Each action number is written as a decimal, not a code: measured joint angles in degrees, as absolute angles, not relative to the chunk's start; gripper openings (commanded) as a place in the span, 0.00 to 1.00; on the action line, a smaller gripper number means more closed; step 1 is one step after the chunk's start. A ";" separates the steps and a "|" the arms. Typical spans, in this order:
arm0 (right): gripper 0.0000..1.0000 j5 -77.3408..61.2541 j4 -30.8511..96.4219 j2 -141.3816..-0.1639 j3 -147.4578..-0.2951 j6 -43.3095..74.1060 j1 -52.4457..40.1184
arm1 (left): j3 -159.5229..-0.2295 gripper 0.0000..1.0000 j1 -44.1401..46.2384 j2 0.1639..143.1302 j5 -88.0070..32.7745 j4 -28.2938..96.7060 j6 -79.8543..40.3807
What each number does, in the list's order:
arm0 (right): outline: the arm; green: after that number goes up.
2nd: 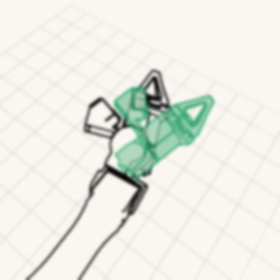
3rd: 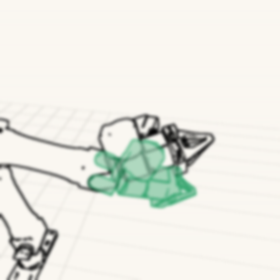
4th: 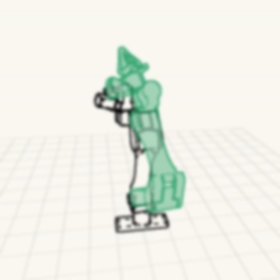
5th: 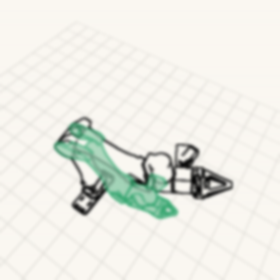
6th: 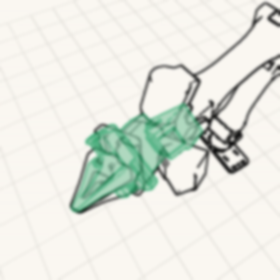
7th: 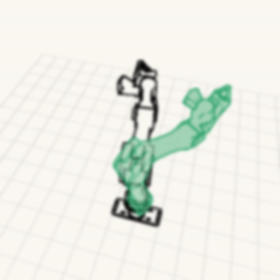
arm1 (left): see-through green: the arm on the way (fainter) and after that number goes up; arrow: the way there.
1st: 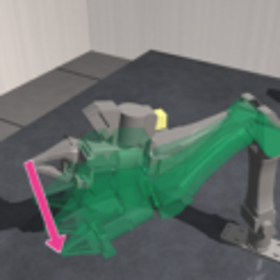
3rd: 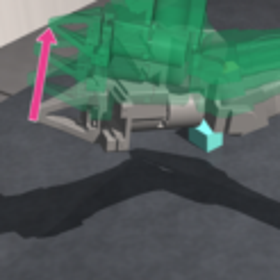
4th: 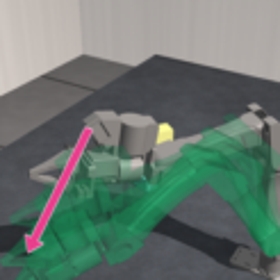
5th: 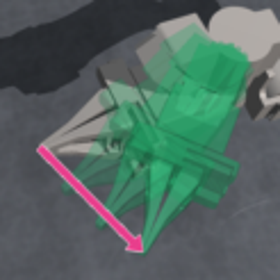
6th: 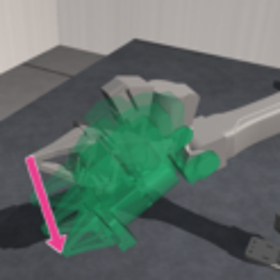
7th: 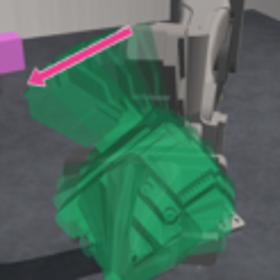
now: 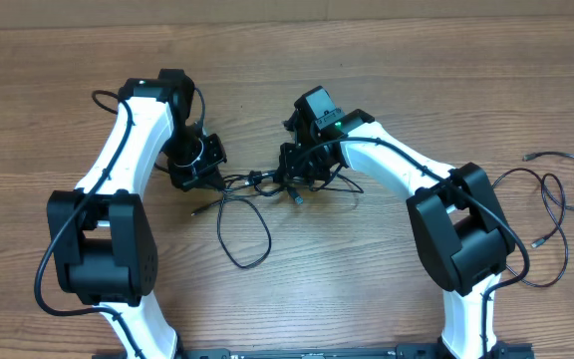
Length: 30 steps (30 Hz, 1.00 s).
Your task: Untangle cables
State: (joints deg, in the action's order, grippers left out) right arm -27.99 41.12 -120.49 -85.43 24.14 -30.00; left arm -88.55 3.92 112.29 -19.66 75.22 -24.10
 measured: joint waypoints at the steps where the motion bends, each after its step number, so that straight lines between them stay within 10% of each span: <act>1: 0.04 -26.33 41.25 -120.49 -85.45 24.03 -30.00 | -88.62 0.37 3.90 112.27 -17.87 76.07 -23.77; 14: 0.04 -14.35 42.57 -120.66 -84.66 24.12 -25.30 | -88.66 0.57 0.58 110.89 -17.28 73.32 -23.00; 30: 0.04 -14.13 42.57 -120.66 -84.66 24.12 -25.34 | -85.60 0.36 15.09 110.89 -23.20 56.71 -45.98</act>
State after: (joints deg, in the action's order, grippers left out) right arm -14.13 42.57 -120.66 -84.66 24.12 -25.34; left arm -85.60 15.09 110.89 -23.20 56.71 -45.98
